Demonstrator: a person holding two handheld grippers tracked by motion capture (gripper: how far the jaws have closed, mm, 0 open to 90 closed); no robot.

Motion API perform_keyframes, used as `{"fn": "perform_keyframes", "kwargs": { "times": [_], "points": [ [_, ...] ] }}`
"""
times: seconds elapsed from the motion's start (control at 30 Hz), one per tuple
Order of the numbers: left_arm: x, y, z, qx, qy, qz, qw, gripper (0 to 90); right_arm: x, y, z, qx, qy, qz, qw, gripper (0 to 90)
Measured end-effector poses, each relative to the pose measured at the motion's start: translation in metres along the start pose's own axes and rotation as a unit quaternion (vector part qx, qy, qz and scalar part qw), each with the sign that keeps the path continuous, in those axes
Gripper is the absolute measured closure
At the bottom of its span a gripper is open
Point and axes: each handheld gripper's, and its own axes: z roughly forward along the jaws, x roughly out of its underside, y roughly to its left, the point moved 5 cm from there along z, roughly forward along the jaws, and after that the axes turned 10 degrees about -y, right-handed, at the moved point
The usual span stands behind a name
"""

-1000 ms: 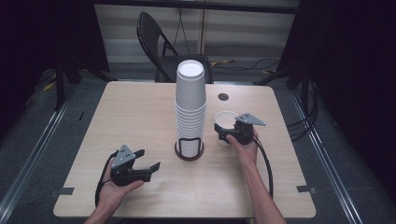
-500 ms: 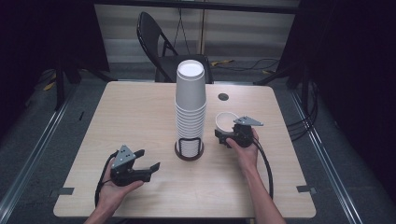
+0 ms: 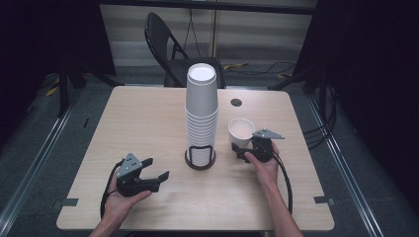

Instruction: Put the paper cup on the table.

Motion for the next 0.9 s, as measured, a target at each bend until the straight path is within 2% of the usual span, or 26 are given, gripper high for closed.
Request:
{"fn": "perform_keyframes", "kwargs": {
  "times": [0.3, 0.47, 0.67, 0.73, 0.9],
  "points": [
    [0.0, 0.002, -0.002, -0.008, -0.002, 0.001, 1.0, 21.2, -0.002, 0.002, -0.023, -0.007, -0.011, 0.01, 0.9999, 13.1],
    [-0.001, 0.004, -0.004, -0.016, -0.005, 0.007, 0.9998, 25.3, -0.005, 0.006, -0.037, -0.007, -0.01, 0.001, 0.9999, 13.5],
    [0.001, 0.005, -0.002, -0.018, 0.003, 0.006, 0.9998, 22.5, -0.008, 0.012, -0.058, -0.015, -0.018, 0.002, 0.9997, 13.5],
    [0.002, 0.005, -0.002, -0.018, 0.006, 0.002, 0.9998, 19.2, -0.007, 0.014, -0.064, -0.017, -0.017, -0.002, 0.9997, 13.5],
    [0.003, 0.004, -0.003, -0.022, 0.008, 0.007, 0.9997, 17.6, -0.008, 0.021, -0.082, -0.015, -0.012, -0.01, 0.9998, 13.5]
  ]
}}
